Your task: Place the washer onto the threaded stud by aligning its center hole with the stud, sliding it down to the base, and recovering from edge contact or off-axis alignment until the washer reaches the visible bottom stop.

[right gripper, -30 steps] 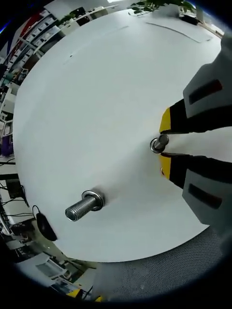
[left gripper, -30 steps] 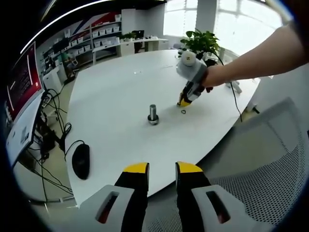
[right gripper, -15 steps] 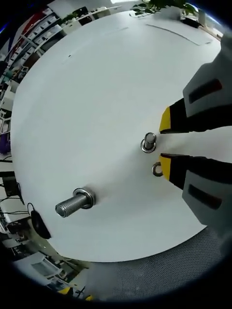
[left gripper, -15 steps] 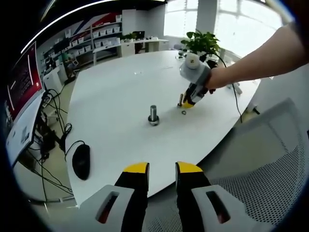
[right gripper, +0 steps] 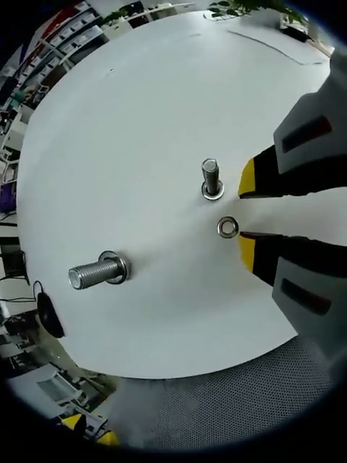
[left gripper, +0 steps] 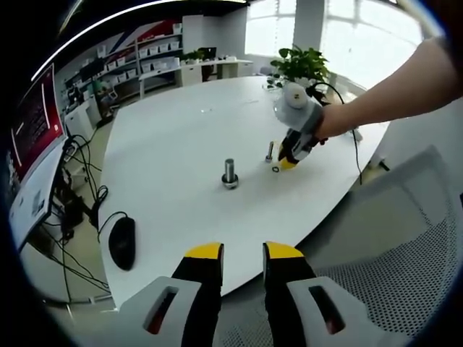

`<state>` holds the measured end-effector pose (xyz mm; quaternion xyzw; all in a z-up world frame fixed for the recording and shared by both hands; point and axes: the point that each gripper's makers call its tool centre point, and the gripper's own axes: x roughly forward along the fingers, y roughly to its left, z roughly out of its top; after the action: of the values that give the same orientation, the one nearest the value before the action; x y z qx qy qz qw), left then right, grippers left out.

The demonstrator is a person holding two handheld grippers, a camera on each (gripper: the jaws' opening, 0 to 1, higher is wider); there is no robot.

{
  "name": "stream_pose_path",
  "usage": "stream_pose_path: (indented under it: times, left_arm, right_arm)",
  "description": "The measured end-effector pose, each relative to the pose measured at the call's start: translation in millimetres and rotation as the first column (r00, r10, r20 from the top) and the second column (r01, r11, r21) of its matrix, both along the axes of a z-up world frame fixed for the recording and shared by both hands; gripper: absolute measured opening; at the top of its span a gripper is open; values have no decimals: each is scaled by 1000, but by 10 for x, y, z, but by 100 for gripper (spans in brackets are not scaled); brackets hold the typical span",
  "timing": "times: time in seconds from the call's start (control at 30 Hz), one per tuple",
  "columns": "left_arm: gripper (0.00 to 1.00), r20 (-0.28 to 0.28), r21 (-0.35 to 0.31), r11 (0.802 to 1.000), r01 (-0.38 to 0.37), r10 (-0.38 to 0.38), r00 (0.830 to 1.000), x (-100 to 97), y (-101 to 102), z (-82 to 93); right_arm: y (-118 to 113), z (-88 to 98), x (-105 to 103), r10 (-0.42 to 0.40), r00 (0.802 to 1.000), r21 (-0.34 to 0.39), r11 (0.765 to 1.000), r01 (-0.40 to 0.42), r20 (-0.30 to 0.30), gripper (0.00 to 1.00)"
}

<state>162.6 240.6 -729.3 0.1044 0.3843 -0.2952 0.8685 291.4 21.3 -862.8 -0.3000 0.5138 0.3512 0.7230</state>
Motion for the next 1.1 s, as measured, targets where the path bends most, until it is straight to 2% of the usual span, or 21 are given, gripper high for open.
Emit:
stream_pose_path:
  times: [0.37,0.67,1.1]
  left_arm:
    - [19,-2,5,1000,1,-1,1000,-3,4,-8]
    - [19,-6,7,1000,-2,2,1000,-3,13,-17]
    - [19,-5,9,1000,-2,2,1000,-2,14,-14]
  right_arm:
    - [146,-41,24,-12,1000,38,999,13,-2,20]
    - [133,-44,33,-40,999,68,997,42,-24,19]
    - [94,-44,-55,-15,999,58,998,16,-33,16]
